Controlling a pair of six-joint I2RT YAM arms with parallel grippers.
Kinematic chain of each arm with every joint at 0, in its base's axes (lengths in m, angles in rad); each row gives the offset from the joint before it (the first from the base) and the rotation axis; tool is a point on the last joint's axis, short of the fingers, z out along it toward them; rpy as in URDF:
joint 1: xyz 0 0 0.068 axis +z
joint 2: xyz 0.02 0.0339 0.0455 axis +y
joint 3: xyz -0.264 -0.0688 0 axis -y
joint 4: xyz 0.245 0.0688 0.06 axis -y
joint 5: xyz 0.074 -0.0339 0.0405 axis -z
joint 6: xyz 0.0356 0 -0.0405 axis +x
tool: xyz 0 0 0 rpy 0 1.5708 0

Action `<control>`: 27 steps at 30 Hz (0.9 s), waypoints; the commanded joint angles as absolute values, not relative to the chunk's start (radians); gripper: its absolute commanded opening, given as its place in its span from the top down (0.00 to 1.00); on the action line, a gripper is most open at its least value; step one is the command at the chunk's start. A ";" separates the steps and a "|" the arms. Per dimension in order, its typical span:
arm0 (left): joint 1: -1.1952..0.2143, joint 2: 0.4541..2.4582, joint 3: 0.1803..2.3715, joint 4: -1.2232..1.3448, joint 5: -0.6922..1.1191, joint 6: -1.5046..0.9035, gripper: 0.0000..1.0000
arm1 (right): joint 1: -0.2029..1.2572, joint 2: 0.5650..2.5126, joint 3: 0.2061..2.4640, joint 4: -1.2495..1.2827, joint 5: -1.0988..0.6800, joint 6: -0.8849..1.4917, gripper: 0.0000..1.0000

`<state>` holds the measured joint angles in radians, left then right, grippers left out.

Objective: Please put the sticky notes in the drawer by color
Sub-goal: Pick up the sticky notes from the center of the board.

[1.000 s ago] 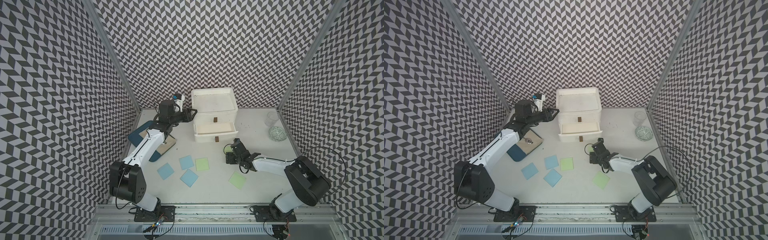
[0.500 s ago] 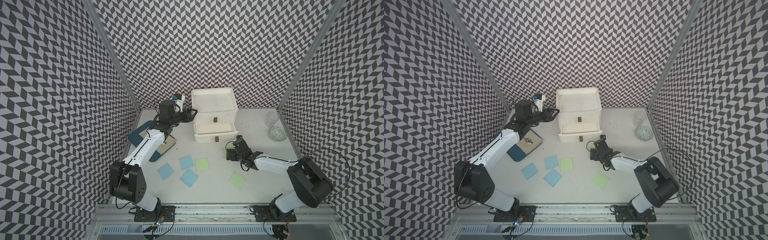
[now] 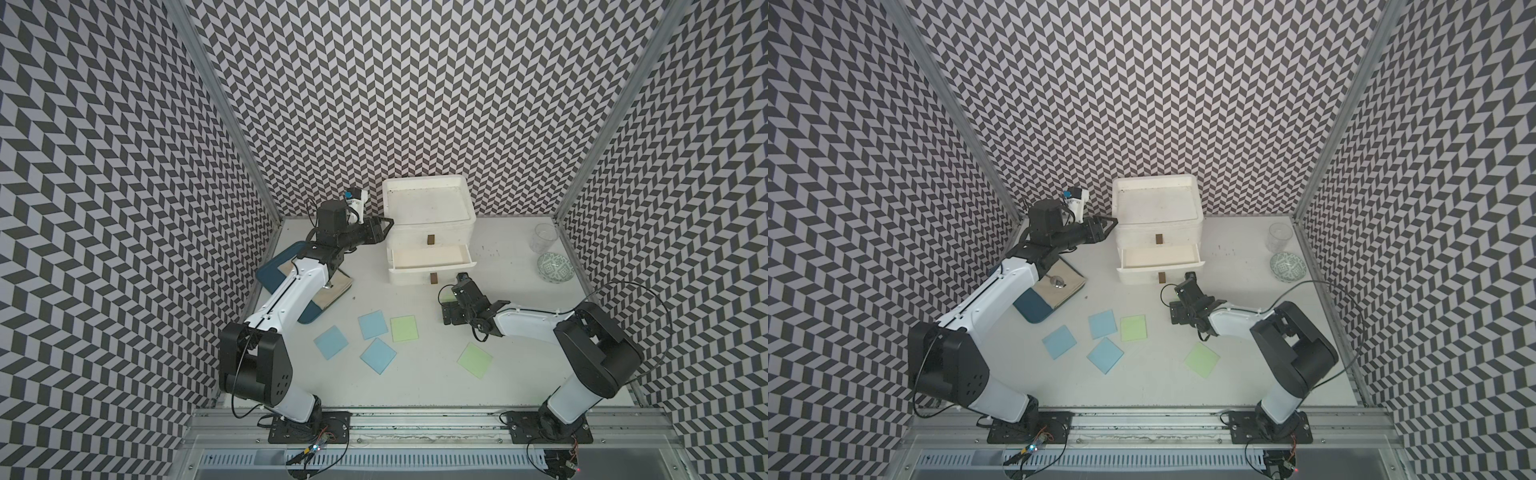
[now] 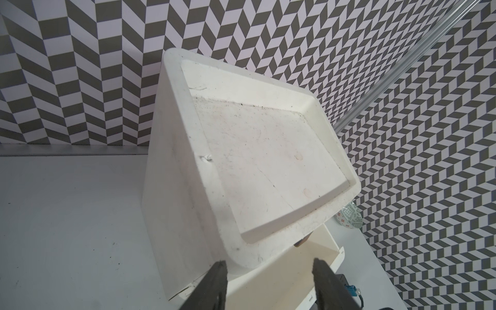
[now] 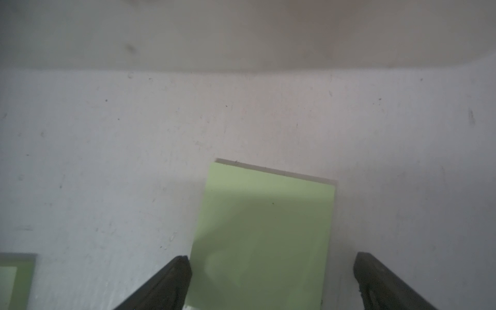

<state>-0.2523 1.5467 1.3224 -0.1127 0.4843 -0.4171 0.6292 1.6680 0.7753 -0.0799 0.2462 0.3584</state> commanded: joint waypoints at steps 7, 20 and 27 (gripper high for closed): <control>-0.245 1.552 1.317 -0.087 0.501 -0.423 0.45 | 0.645 1.619 0.756 -0.068 0.181 0.399 0.01; -0.246 1.552 1.312 -0.085 0.502 -0.422 0.45 | 0.721 1.715 0.839 -0.147 0.340 0.483 0.01; -0.247 1.552 1.310 -0.077 0.511 -0.428 0.45 | 0.726 1.724 0.789 -0.157 0.383 0.508 0.01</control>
